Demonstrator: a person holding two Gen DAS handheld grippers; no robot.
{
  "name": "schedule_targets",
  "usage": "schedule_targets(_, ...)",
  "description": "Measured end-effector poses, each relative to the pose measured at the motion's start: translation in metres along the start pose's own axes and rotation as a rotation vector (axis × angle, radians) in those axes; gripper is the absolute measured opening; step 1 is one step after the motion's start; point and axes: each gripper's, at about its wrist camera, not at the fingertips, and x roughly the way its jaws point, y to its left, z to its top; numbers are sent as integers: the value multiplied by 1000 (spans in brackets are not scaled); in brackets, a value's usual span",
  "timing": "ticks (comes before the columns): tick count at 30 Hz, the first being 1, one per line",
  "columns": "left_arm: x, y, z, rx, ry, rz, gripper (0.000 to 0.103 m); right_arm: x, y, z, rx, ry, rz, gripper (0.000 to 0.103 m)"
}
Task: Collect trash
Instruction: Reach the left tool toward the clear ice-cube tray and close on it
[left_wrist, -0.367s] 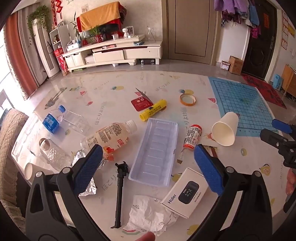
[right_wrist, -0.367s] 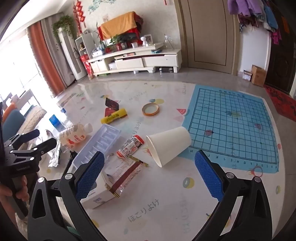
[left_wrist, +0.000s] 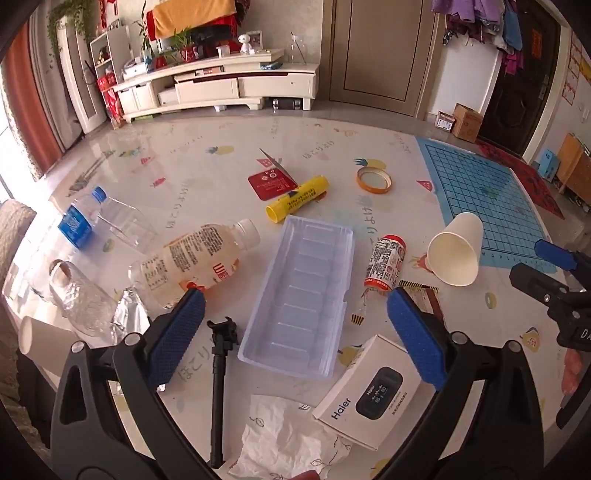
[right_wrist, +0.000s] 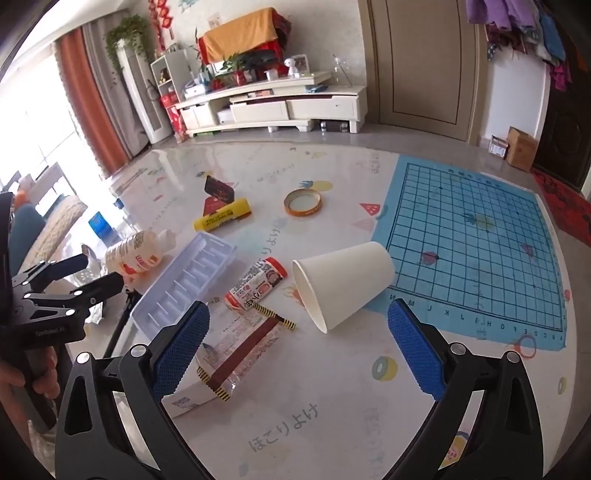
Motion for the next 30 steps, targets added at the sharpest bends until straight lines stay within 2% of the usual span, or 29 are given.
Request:
schedule_targets(1, 5, 3, 0, -18, 9, -9, 96, 3, 0, 1, -2, 12, 6, 81)
schedule_targets(2, 10, 7, 0, -40, 22, -14, 96, 5, 0, 1, -1, 22, 13, 78)
schedule_targets(5, 18, 11, -3, -67, 33, -31, 96, 12, 2, 0, -4, 26, 13, 78)
schedule_targets(8, 17, 6, -5, -40, 26, -13, 96, 13, 2, 0, -3, 24, 13, 78)
schedule_targets(17, 16, 7, -4, -35, 25, -29, 96, 16, 2, -1, -7, 26, 7, 78)
schedule_targets(25, 33, 2, -8, -9, 52, -14, 96, 23, -5, -5, 3, 39, 2, 78)
schedule_targets(27, 41, 2, -10, -9, 70, -16, 89, 28, -5, -6, 2, 46, -3, 78)
schedule_targets(30, 55, 1, -13, -7, 101, -9, 86, 36, -6, -7, 2, 54, -9, 78)
